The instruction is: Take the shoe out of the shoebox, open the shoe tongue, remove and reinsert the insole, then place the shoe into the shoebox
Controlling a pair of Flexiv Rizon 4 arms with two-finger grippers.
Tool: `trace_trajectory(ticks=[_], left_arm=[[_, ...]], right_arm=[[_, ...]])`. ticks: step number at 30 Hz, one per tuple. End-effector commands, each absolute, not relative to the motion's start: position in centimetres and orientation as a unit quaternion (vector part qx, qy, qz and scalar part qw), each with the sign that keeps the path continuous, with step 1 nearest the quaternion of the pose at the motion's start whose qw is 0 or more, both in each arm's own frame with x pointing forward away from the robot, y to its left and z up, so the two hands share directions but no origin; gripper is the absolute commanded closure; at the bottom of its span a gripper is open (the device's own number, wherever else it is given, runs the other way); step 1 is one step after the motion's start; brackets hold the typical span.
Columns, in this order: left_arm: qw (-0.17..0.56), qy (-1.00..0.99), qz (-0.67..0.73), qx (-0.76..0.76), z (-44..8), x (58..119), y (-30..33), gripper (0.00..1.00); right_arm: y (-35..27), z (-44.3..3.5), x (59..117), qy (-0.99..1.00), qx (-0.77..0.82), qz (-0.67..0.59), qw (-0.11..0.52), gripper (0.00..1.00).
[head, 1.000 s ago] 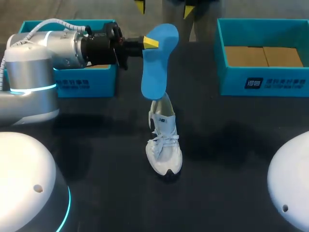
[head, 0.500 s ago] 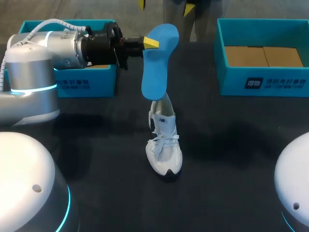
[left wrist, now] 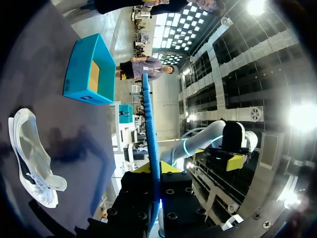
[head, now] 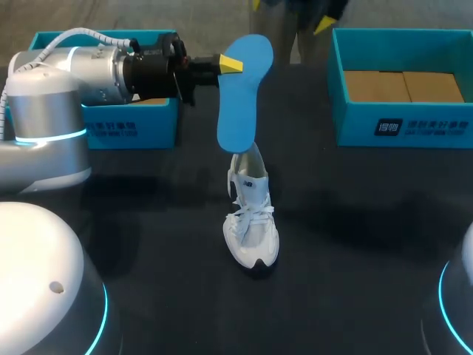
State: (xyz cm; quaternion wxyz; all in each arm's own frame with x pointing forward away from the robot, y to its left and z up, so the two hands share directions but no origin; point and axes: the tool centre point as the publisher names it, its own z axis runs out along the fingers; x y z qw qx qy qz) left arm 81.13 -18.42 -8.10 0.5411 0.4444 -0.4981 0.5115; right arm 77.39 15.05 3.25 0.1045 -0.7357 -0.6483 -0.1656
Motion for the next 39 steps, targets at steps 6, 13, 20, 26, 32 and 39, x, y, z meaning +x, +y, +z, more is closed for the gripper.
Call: trace_trajectory(ticks=[6,13,20,26,32,39], left_arm=[[0.538,-0.498,0.512,0.447,-7.9,81.0,-18.6,1.00],[0.535,-0.497,0.517,0.446,-7.7,81.1,-18.4,1.00],[0.536,-0.498,0.518,0.443,-7.5,81.3,-18.4,1.00],[0.536,-0.499,0.517,0.443,-7.5,81.3,-18.4,1.00],[0.536,-0.498,0.518,0.442,-7.4,81.3,-18.4,1.00],[0.536,-0.498,0.521,0.441,-7.1,81.2,-18.3,1.00]], right_arm=[[11.6,0.9,76.7,-0.603,-0.654,-0.366,0.275,0.00],[10.7,-1.1,76.6,-0.561,-0.620,-0.432,0.338,0.00],[10.7,-2.1,76.8,-0.541,-0.567,-0.485,0.387,0.00],[10.8,-2.4,77.0,-0.538,-0.551,-0.497,0.400,0.00],[10.6,-3.5,77.0,-0.522,-0.527,-0.519,0.424,0.00],[10.2,-4.9,77.1,-0.509,-0.514,-0.534,0.439,0.00]])
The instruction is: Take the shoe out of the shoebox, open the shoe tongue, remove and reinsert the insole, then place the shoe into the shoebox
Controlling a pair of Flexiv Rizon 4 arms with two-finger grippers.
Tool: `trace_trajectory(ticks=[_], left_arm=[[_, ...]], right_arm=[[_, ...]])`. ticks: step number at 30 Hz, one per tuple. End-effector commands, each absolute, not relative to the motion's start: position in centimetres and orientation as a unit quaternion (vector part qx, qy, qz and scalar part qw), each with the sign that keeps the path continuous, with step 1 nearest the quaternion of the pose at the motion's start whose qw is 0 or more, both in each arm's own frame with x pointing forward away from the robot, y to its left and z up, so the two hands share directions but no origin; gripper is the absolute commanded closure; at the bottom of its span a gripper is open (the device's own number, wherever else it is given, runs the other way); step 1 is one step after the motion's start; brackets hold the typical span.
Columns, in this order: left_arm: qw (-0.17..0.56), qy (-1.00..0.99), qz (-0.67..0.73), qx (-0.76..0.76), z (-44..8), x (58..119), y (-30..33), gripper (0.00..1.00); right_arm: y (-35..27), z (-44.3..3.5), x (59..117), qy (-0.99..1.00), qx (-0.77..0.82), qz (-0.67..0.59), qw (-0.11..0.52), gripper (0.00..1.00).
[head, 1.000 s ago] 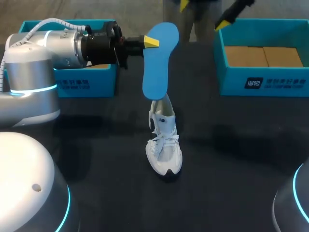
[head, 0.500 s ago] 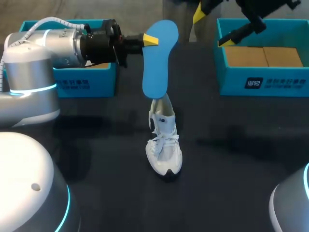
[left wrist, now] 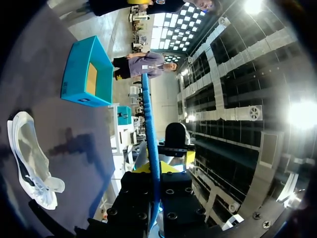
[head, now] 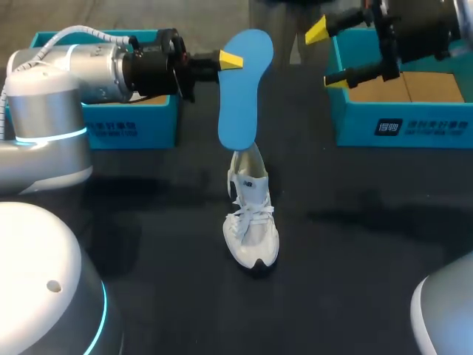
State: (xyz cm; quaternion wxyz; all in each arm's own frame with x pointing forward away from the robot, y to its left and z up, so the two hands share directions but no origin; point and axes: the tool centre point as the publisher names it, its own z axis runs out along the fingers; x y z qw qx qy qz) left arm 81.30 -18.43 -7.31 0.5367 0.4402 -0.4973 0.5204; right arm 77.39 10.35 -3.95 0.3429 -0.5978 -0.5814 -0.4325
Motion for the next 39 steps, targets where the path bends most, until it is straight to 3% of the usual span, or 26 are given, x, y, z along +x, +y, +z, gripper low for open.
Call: trace_trajectory(ticks=[1,17,22,30,31,36,39], left_arm=[[0.535,-0.498,0.521,0.441,-7.1,81.2,-18.3,1.00],[0.535,-0.501,0.520,0.439,-7.4,81.8,-18.2,1.00],[0.506,-0.530,0.549,0.402,-7.7,82.0,-18.2,1.00],[0.378,-0.617,0.626,0.290,-8.3,82.3,-18.3,1.00],[0.323,-0.645,0.644,0.256,-8.6,82.4,-18.3,1.00],[0.228,-0.668,0.691,0.155,-8.8,82.7,-18.3,1.00],[0.199,-0.656,0.717,0.128,-8.6,82.9,-18.3,1.00]], right_arm=[[10.1,-5.1,77.1,-0.509,-0.519,-0.530,0.437,0.00],[10.1,-5.6,77.3,-0.508,-0.530,-0.518,0.440,0.00],[10.1,-5.6,77.3,-0.508,-0.530,-0.518,0.440,0.00],[10.1,-5.6,77.3,-0.508,-0.530,-0.518,0.440,0.00],[10.1,-5.6,77.3,-0.508,-0.530,-0.518,0.440,0.00],[10.1,-5.6,77.3,-0.508,-0.530,-0.518,0.440,0.00],[10.1,-5.6,77.3,-0.508,-0.530,-0.518,0.440,0.00]])
